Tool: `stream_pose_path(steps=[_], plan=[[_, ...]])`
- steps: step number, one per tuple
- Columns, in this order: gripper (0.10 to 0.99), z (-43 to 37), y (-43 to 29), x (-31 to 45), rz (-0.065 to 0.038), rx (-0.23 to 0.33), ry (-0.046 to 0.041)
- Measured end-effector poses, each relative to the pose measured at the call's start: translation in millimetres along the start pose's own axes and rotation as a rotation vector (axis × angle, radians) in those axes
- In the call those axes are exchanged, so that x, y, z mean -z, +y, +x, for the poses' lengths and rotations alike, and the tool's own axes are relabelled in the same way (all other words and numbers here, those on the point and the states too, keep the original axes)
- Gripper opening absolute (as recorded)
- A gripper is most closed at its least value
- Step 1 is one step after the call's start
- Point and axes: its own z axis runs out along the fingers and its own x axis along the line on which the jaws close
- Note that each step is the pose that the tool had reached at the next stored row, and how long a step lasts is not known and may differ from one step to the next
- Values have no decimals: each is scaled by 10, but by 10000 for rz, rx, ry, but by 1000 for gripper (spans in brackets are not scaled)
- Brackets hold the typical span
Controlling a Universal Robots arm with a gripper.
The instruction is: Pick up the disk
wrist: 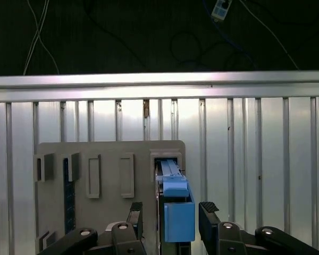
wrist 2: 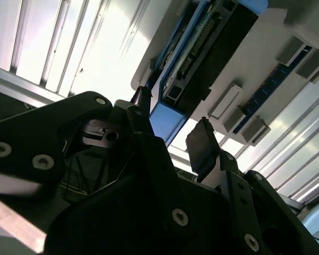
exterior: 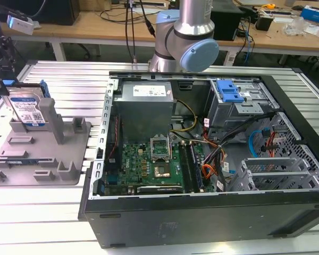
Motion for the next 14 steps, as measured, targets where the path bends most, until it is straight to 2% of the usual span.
stream_pose_path(steps=[14], plan=[[541,-7,-3,-106,1,50,1]])
